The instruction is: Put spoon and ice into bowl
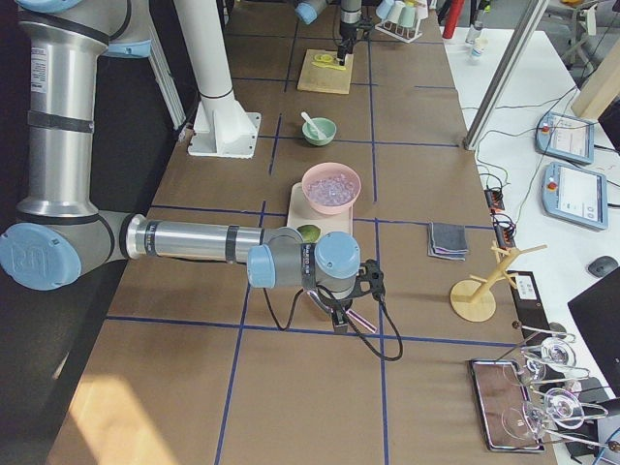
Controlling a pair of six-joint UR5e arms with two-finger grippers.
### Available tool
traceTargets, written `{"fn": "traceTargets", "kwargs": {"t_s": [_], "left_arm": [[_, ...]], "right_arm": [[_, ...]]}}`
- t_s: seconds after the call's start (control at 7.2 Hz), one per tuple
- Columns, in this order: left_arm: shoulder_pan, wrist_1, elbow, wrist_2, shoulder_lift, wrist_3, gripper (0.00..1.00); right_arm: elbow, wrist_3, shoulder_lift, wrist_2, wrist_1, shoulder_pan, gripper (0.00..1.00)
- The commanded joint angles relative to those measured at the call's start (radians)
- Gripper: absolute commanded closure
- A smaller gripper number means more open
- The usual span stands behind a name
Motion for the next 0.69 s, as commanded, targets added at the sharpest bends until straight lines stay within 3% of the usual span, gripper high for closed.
{"fn": "traceTargets", "kwargs": {"t_s": [0.0,0.28,0.56], "left_arm": [[-0.203,-0.005,-0.007,-0.083,0.139,0.161,0.00],[-0.424,-0.006,0.008,-0.187,0.303,0.442,0.00],[-0.533,-0.023,0.044,-0.147,0.468,0.514,0.00]], "right_arm": [[0.003,0.013,0.011,-0.001,0.000,0.000,0.00],[0.011,0.045,0.028,0.002,0.002,0.000,0.00],[0.018,0.053,0.043,0.007,0.000,-0.002,0.00]]}}
